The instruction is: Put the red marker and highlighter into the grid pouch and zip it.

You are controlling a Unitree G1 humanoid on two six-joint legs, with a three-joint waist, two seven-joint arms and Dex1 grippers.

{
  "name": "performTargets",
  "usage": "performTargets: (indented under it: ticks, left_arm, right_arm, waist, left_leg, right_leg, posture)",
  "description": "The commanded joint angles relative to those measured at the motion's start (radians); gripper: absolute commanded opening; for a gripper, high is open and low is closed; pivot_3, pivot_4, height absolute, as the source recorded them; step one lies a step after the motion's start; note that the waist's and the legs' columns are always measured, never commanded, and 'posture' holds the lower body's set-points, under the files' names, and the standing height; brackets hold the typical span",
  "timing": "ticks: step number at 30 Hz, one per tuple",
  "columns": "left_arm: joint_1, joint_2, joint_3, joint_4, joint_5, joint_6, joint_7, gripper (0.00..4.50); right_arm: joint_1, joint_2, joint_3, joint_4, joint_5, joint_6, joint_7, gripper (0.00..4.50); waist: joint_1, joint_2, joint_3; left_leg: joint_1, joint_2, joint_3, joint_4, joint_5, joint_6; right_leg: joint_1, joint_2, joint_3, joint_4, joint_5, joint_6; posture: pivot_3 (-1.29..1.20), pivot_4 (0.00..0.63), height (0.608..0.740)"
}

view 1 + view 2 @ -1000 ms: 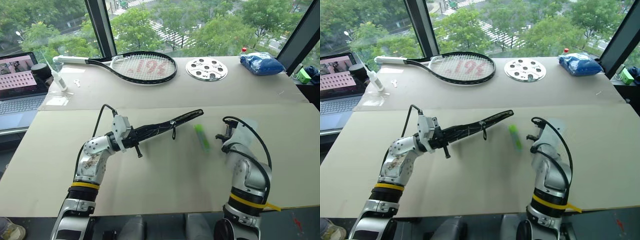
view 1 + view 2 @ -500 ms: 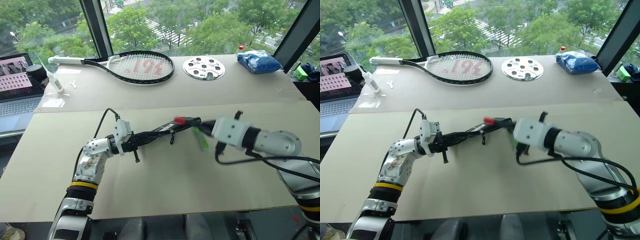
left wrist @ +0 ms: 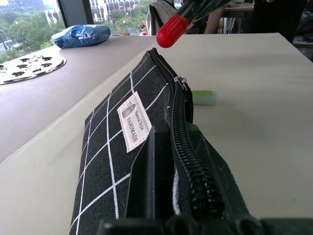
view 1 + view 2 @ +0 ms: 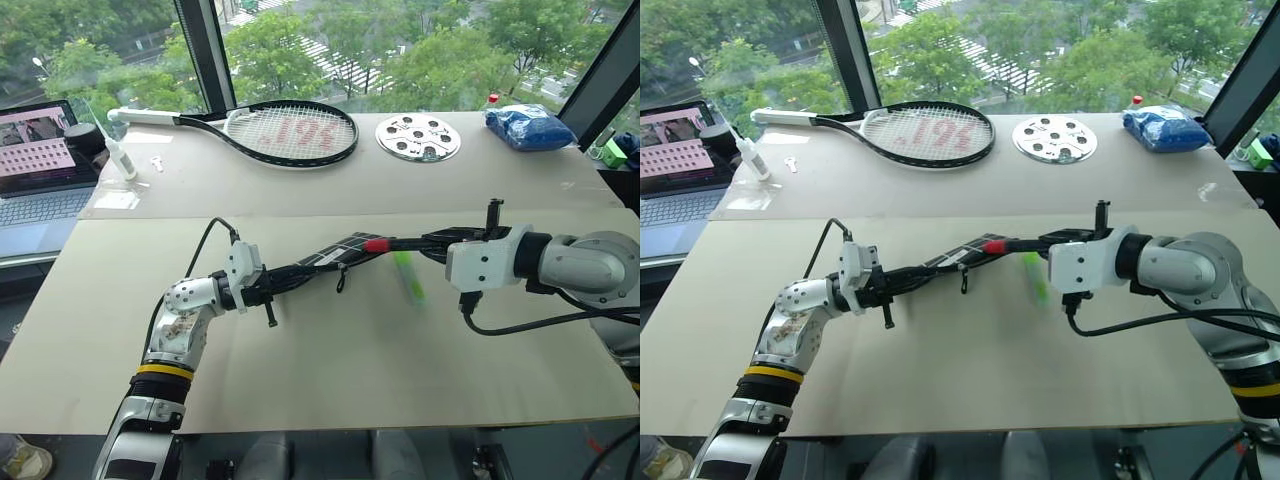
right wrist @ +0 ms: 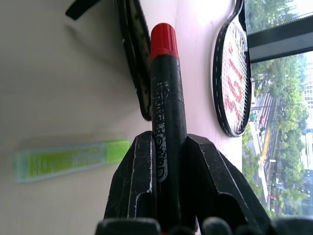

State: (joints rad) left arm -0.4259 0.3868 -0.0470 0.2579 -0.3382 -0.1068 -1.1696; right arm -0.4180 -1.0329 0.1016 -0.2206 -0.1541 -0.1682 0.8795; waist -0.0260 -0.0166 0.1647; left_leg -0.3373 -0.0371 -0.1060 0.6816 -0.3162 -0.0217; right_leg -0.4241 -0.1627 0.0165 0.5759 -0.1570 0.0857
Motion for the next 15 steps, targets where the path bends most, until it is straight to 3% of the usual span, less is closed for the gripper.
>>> performTargets:
  ticks: [1,15]
  left_arm:
    - [-0.009,0.003,0.002,-0.04,-0.015,-0.001,-0.003,0.0]
    - [-0.028,-0.01,-0.011,-0.022,-0.012,-0.009,-0.01,0.0]
  right_arm:
    - [-0.004,-0.019,-0.026,0.023,-0.045,-0.081,-0.02,0.56]
    - [-0.097,0.097,0.058,0.091,-0.148,-0.15,-0.039,0.56]
  waist:
    - [0.002,0.0,0.0]
    - [0.007,0.0,0.0]
  left_leg:
    - [0.0,0.0,0.0,0.0,0.0,0.0]
    - [0.0,0.0,0.0,0.0,0.0,0.0]
  right_leg:
    - [0.0,0.0,0.0,0.0,0.0,0.0]
    - [0.0,0.0,0.0,0.0,0.0,0.0]
  posture:
    - [0.0,0.15,0.74]
    - [0.0,0.15,0.74]
